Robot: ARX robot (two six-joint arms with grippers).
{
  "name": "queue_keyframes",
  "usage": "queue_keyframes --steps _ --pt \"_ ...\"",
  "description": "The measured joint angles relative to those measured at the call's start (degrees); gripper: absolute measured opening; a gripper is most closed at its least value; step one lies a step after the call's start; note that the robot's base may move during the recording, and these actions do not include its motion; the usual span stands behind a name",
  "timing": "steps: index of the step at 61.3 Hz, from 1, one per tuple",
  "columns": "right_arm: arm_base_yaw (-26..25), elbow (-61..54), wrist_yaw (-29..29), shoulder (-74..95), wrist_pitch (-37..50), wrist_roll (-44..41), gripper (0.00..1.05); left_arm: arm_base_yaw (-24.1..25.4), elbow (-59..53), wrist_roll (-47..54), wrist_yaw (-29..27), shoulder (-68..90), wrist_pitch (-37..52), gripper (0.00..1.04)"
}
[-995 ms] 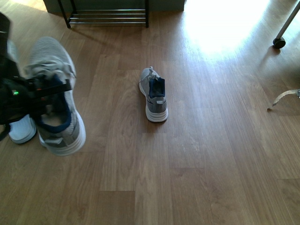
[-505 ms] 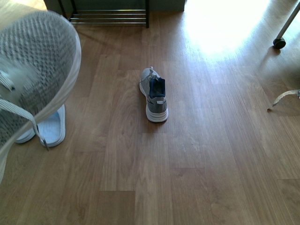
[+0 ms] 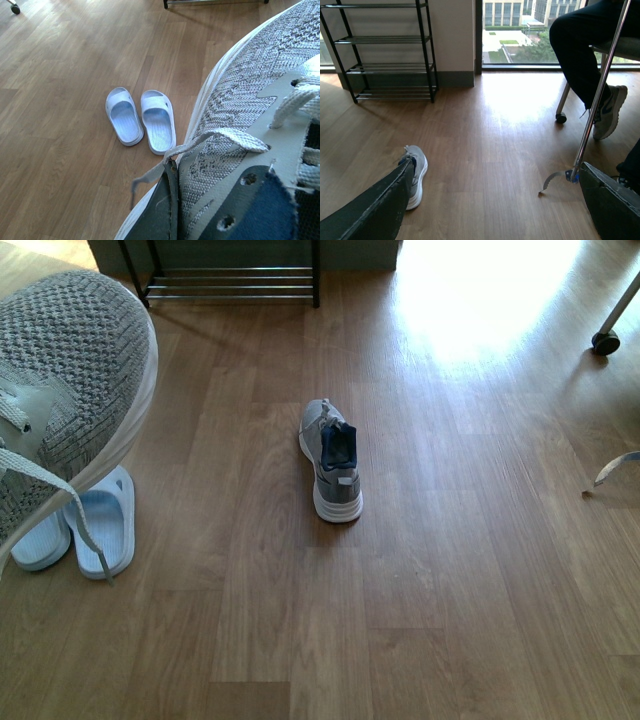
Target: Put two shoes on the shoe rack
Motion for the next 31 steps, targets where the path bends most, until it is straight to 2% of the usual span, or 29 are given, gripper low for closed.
queue_keyframes --steps 31 --pt "0.0 0.0 -0.1 0.0 0.0 0.0 0.96 -0.1 0.0 0.0 0.0 0.0 0.0 0.02"
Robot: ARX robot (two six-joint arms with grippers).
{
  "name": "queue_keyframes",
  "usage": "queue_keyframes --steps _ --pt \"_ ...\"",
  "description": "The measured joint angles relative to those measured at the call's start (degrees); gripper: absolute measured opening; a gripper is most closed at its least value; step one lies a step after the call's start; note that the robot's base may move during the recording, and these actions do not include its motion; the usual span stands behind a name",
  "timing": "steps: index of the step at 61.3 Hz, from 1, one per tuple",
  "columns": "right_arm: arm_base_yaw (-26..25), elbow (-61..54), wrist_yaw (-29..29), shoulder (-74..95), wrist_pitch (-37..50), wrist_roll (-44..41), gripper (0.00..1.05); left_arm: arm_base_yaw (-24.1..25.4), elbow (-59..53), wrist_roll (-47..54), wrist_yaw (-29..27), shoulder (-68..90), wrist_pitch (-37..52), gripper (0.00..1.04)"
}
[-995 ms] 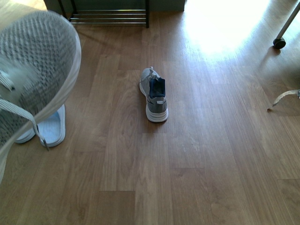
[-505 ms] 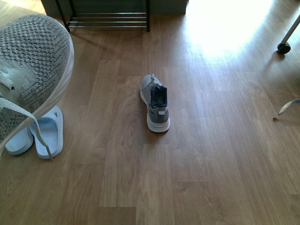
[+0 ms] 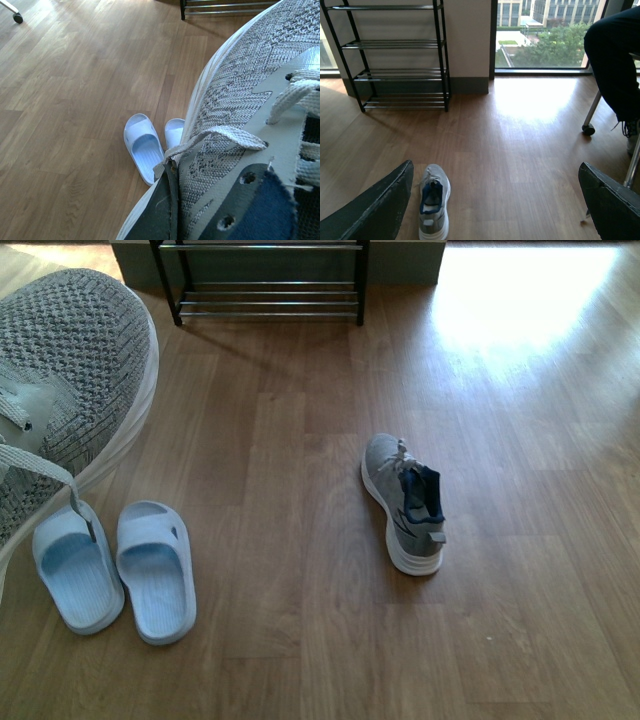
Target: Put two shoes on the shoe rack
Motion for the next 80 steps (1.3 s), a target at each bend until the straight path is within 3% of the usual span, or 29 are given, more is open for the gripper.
queue_keyframes --steps 52,59,62,71,80 --pt "-0.1 0.0 -0.4 0.0 0.0 0.0 0.96 0.1 0.0 0.0 -0.4 0.0 0.0 0.02" --pt "-8.5 0.3 -25.2 10.2 6.6 5.1 0.96 0.1 0.0 0.0 -0.2 0.0 0.0 0.02" --pt "-11.1 0.3 -32.3 19.5 12.4 5.8 0.96 0.1 0.0 0.0 0.0 0.0 0.0 0.02" --pt "-13.0 3.3 -31.3 43.0 27.4 4.9 0.96 0.1 0.0 0.0 -0.2 0.0 0.0 0.02" --pt "-13.3 9.9 -28.2 64.0 35.2 2.3 0.96 0.1 0.0 0.0 -0.1 0.0 0.0 0.02"
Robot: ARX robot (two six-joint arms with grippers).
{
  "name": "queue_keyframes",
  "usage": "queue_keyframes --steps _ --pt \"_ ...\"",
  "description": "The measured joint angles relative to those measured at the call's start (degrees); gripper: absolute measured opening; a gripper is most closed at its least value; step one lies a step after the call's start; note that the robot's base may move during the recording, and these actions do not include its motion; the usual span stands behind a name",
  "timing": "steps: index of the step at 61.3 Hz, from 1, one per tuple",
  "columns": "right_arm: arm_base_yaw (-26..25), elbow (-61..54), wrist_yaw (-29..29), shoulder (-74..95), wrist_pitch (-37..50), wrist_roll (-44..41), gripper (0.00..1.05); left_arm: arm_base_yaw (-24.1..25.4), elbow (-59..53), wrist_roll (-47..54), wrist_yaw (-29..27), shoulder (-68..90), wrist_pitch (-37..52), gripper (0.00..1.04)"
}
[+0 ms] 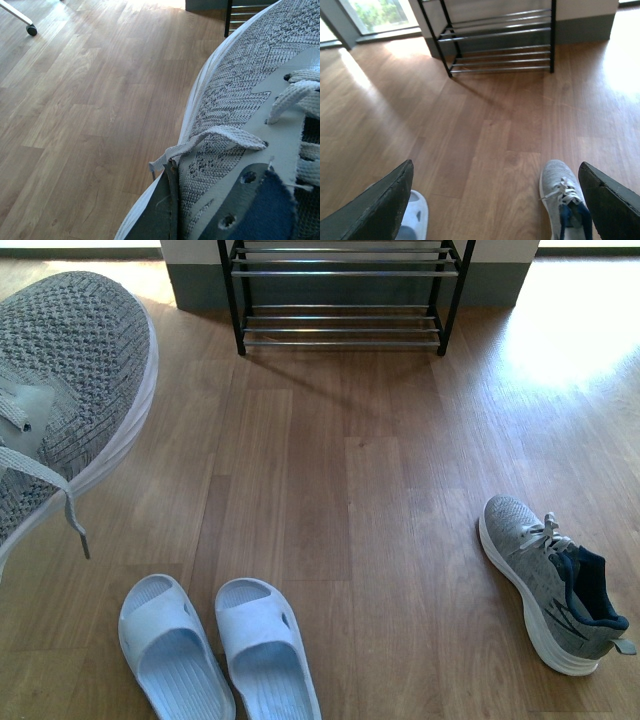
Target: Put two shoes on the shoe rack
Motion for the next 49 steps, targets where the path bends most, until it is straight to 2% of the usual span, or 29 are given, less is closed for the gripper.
queue_keyframes --steps 7,18,23,34,49 --pt "0.0 6.0 3.0 15.4 3.0 -2.6 0.96 0.0 0.0 0.0 0.0 0.0 0.0 0.02" --pt "-0.3 18.9 10.9 44.4 9.2 -9.4 0.96 0.0 0.0 0.0 0.0 0.0 0.0 0.02" --pt "-0.5 22.5 12.0 51.6 9.0 -11.0 0.96 0.0 0.0 0.0 0.0 0.0 0.0 0.02" --pt "-1.1 31.8 18.0 68.9 8.7 -15.5 0.96 0.0 0.0 0.0 0.0 0.0 0.0 0.02" --pt "-1.2 40.2 20.3 79.7 8.0 -19.0 0.96 0.0 0.0 0.0 0.0 0.0 0.0 0.02"
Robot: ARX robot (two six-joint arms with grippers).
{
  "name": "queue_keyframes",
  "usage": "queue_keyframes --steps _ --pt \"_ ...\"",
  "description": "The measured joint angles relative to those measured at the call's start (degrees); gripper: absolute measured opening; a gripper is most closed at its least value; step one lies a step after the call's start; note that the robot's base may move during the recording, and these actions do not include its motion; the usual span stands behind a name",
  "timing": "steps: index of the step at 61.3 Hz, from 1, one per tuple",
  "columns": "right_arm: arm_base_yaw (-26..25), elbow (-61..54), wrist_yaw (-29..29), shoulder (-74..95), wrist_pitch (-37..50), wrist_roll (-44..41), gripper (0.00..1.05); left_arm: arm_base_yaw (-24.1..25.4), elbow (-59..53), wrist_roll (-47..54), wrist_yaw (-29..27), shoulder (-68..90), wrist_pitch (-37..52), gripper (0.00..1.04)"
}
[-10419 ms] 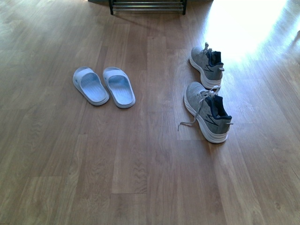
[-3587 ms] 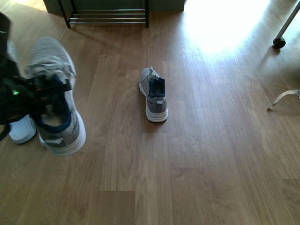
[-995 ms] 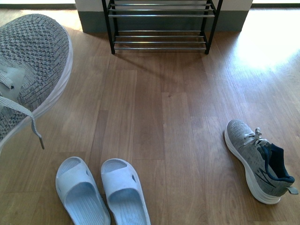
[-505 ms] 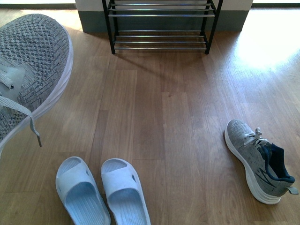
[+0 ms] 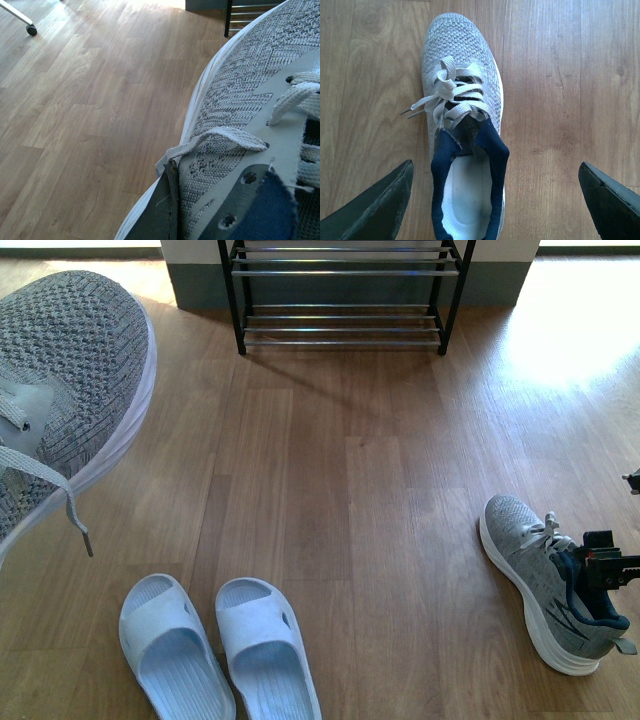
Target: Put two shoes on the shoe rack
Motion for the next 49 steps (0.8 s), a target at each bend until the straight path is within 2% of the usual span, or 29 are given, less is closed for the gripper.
queue_keyframes --steps 20,39,49 --pt "-0.2 9.5 4.0 9.0 -2.2 -1.9 0.96 0.0 0.0 0.0 0.0 0.0 0.0 0.02" --pt "0.1 15.2 5.3 12.2 -4.2 -2.1 0.96 0.0 0.0 0.0 0.0 0.0 0.0 0.02" --pt "1.6 16.6 6.8 14.0 -4.6 -2.2 0.75 0.0 0.0 0.0 0.0 0.0 0.0 0.02"
